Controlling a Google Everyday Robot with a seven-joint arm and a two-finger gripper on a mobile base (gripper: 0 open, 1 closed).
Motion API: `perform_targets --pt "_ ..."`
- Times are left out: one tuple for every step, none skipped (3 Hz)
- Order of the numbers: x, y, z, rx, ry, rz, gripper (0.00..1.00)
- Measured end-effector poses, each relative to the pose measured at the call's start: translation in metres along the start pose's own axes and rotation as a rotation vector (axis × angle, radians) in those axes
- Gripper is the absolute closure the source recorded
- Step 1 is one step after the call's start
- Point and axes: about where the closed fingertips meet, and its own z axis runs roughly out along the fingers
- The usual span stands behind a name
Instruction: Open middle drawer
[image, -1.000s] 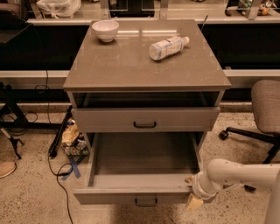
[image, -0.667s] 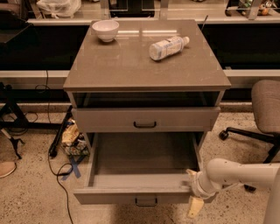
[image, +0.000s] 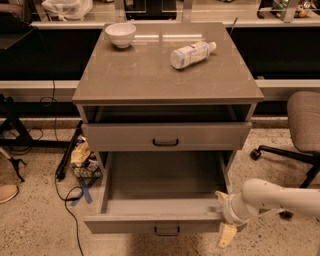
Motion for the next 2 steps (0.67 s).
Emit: perform_targets --pt "0.003 -0.009 -0.083 0.093 -0.066 -0.057 0.0" --pt "0.014 -0.025 -0.173 0.227 -0.076 -0.073 0.0"
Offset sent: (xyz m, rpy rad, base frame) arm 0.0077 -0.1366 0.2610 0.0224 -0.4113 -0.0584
